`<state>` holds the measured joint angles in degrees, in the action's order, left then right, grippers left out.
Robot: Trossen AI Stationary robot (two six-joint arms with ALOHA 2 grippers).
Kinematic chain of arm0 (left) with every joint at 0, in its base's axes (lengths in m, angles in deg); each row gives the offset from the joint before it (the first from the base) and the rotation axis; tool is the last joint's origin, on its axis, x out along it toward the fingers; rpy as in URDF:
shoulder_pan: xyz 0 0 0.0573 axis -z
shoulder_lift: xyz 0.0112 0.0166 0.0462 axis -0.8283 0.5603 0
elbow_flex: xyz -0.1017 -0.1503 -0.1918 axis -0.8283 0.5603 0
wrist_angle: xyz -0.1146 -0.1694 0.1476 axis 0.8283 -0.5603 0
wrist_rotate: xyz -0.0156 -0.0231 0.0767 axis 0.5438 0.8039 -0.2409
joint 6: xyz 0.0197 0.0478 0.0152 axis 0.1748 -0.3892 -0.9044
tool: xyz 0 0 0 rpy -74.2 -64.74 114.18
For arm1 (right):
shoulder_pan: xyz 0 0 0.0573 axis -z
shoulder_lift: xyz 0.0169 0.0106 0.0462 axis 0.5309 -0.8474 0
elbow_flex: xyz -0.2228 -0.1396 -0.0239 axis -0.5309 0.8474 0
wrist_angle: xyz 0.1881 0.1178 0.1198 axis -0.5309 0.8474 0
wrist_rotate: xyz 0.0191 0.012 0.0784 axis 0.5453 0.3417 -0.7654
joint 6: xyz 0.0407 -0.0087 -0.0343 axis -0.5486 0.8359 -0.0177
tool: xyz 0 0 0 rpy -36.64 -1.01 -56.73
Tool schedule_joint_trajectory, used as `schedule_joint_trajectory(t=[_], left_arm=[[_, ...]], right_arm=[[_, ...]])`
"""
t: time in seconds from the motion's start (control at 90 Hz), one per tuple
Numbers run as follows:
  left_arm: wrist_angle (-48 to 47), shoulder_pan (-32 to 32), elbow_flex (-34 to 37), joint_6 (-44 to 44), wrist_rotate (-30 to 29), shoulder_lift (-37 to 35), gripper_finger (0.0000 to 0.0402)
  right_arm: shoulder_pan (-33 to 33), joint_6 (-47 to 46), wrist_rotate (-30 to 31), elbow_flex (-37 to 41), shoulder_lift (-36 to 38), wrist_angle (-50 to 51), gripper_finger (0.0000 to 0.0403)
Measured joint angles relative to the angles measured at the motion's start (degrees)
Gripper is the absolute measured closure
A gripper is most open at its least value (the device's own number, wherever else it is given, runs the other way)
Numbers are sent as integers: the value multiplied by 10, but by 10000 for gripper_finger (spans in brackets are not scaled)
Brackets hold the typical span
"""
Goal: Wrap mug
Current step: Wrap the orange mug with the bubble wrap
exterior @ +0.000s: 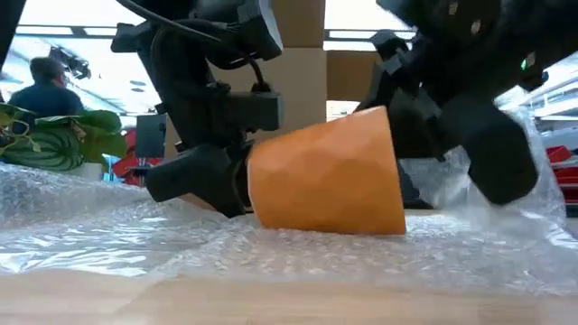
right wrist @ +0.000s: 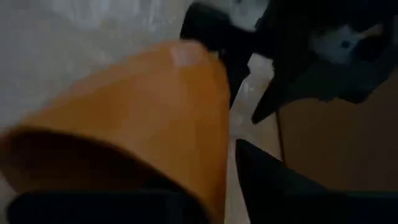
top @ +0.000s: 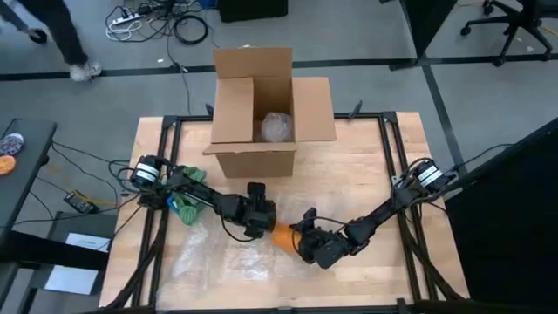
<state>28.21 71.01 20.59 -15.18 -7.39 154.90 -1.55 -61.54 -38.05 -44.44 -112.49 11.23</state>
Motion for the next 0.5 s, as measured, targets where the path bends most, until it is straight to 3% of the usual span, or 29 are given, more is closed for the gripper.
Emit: schedule_joint_trajectory(t=[0.222, 0.5], left_arm=[[0, 0, 0, 3, 0, 0, 234], [0, 0, 0, 14, 0, 1, 234]], right_arm=[[0, -95, -48, 0, 37, 82, 270], [-14, -269, -168, 0, 132, 256, 243]])
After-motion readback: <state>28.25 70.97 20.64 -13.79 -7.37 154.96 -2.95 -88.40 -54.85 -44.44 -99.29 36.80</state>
